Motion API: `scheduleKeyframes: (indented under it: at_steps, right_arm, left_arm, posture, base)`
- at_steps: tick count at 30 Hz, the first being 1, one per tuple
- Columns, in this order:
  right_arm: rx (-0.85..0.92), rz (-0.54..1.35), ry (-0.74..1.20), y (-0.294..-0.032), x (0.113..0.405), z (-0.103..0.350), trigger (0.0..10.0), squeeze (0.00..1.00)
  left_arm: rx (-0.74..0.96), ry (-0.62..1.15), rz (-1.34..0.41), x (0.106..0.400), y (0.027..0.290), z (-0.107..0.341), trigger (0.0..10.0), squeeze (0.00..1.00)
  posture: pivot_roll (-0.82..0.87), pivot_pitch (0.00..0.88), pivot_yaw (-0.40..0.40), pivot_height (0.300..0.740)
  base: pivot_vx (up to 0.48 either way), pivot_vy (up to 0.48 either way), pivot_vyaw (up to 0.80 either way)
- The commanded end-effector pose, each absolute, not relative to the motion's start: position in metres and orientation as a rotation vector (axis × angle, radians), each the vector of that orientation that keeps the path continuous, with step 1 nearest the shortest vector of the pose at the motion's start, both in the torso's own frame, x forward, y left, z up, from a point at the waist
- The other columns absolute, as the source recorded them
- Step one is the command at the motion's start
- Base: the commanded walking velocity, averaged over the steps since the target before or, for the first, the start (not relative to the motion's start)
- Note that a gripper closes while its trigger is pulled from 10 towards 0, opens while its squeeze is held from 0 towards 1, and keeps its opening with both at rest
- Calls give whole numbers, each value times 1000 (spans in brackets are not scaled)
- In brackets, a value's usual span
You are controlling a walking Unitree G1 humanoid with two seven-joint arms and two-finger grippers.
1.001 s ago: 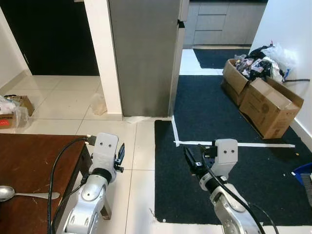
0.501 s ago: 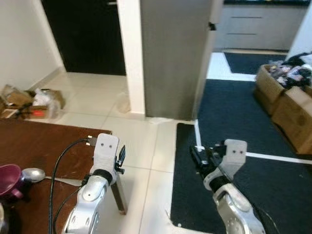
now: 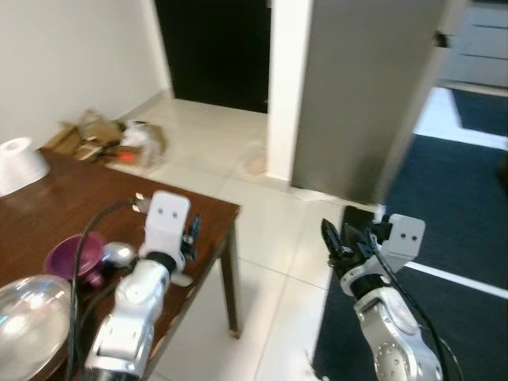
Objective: Setting the table
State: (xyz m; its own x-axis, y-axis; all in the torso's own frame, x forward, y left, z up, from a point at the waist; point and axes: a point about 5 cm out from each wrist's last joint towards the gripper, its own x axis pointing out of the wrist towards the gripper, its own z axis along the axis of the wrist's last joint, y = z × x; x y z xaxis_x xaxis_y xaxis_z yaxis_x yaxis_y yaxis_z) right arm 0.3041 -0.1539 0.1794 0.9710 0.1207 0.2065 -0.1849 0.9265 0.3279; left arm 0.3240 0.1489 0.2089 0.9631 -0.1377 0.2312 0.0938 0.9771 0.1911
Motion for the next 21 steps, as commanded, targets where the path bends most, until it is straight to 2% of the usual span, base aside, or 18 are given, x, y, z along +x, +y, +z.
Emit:
scheduleKeyframes:
  at_steps: [1,3,6,13,17,20,21]
  right_arm:
    - [341,176,-205,-154,301,185,10000,35]
    - [335,241,-242,-150,300,197,10000,27]
    - [330,332,-256,-142,298,206,10000,31]
    - [307,528,-221,-123,289,207,10000,31]
    - [298,585,-205,-117,286,207,10000,27]
    - [291,610,-197,-114,284,207,10000,27]
    - [286,605,-186,-114,285,206,10000,35]
  left_arm:
    - [175,-285,-115,323,152,220,10000,0]
    - [182,-353,-56,321,163,243,10000,0]
    - [194,-378,5,318,173,254,10000,0]
    - [228,-366,123,310,190,260,10000,0]
    - [238,-336,121,311,191,259,10000,0]
    - [263,-283,75,314,190,256,10000,0]
    - [274,-242,0,317,188,257,10000,0]
  posture:
    - [5,71,103,740]
    - [11,73,108,740]
    - [13,75,107,740]
    - [24,79,96,740]
    - [26,80,90,740]
    - [24,81,90,740]
    - [24,81,91,740]
  base:
    - [0,0,800]
    - [0,0,800]
    - [0,0,800]
    - [0,0,800]
    - [0,0,800]
    - [0,0,800]
    - [0,0,800]
